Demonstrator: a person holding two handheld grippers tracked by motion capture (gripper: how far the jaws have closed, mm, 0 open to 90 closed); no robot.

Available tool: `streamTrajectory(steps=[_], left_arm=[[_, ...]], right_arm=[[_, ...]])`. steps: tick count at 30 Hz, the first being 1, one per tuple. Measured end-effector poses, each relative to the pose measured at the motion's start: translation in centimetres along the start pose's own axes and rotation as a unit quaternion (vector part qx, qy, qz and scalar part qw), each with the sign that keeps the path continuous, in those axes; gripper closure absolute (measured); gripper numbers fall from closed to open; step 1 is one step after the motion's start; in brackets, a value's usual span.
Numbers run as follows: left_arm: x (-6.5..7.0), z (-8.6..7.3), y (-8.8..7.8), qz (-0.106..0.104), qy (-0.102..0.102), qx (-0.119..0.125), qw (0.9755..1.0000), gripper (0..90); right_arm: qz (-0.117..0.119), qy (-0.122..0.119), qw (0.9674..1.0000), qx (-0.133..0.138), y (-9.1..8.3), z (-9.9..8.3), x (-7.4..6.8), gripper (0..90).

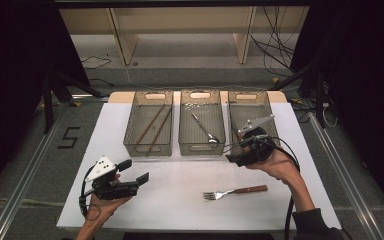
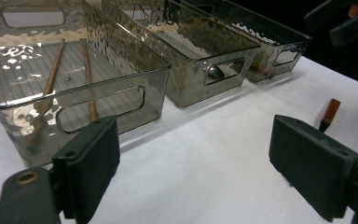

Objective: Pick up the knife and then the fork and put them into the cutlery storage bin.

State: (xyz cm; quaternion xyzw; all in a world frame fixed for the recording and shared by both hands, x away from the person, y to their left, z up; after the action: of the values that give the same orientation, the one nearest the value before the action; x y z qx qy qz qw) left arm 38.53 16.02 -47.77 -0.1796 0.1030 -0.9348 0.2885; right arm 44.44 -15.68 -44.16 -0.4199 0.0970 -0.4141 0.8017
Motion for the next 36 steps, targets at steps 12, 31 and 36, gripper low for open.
streamTrajectory(steps=[12, 31, 36], left_arm=[[0.0, 0.0, 0.0, 0.0, 0.0, 0.0, 1.0, 15.7], [0.1, 0.0, 0.0, -0.001, 0.002, 0.0, 1.0, 15.7], [0.1, 0.0, 0.0, -0.001, 0.002, 0.001, 1.0, 15.7]], right_arm=[[0.006, -0.022, 0.9995, -0.022, 0.4, -2.1, -1.1, 29.3], [0.01, -0.062, 0.9948, -0.08, 1.3, -5.1, -2.5, 28.0], [0.015, -0.074, 0.9925, -0.096, 1.6, -6.2, -2.8, 28.0]])
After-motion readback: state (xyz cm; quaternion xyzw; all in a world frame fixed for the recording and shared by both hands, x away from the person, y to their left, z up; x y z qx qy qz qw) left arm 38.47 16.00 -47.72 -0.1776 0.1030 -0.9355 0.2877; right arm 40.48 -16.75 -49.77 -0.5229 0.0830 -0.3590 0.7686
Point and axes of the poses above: each handheld gripper's, and its own axes: y roughly forward along the jaws, z roughly out of its top, x roughly to its right, the point moved 9 cm from there along y, roughly forward along the jaws, and after that the axes turned 15 degrees about -z, right-handed, at the moved point
